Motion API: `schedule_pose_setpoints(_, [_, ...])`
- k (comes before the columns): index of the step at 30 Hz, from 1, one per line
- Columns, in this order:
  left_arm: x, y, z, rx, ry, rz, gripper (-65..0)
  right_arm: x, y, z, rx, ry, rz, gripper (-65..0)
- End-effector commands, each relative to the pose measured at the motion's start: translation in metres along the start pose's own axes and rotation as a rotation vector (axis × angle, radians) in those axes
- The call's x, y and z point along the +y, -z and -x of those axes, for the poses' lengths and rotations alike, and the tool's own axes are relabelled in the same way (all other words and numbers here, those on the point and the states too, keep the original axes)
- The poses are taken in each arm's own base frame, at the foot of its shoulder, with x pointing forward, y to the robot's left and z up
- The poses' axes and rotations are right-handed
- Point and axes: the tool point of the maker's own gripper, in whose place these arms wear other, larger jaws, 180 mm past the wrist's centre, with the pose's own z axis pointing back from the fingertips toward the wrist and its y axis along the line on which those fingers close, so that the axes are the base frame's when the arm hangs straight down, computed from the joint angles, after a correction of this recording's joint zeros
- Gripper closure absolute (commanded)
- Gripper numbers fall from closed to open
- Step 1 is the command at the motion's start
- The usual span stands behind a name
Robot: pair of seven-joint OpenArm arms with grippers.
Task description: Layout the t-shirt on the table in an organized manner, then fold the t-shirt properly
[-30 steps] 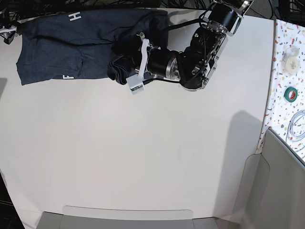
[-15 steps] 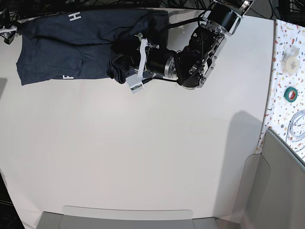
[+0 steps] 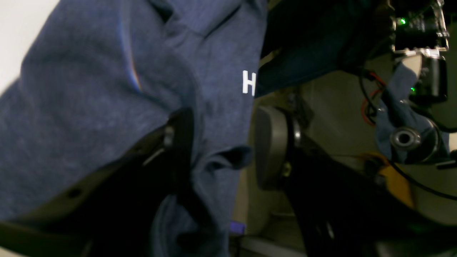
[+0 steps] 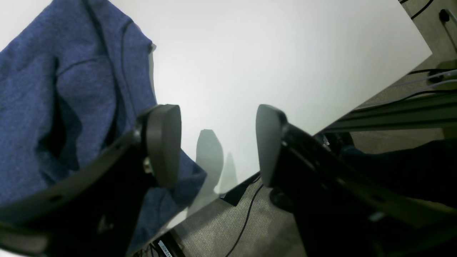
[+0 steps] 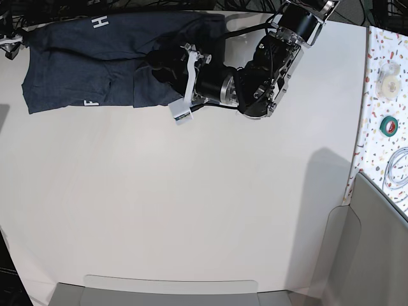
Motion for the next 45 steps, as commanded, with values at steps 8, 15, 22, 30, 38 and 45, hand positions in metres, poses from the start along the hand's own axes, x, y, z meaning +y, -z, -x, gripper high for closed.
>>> schedule_pose_setpoints(8, [0.024,-0.048,-0.017,-0.095,0.023,-0.117,0.0,-0.001,-0.003,-0.014,-0.050,-0.017,-0.001,-33.1])
schedule_pose_setpoints(15, [0.053,-0.066,0.006,-0.119,-0.055,-0.259,0.0,-0.001,-0.003,-0.014,-0.049,-0.015,-0.001,-33.1])
schedule_pose_setpoints(22, [0.074,-0.063,0.045,-0.039,-0.075,-0.412,0.0,0.003,-0.003,-0.008,-0.040,-0.003,-0.008,-33.1])
schedule_pose_setpoints(30, [0.073,-0.061,0.048,-0.038,-0.082,-0.408,-4.0,0.003,-0.003,-0.008,-0.040,-0.003,-0.008,-33.1])
schedule_pose_setpoints(38, [0.060,-0.040,0.037,-0.050,-0.066,-0.352,-0.3,0.003,-0.003,-0.008,-0.040,-0.003,-0.008,-33.1])
schedule_pose_setpoints(45, [0.029,0.000,0.044,0.045,0.009,-0.234,-0.2,0.003,-0.003,-0.008,-0.040,-0.003,-0.008,-33.1])
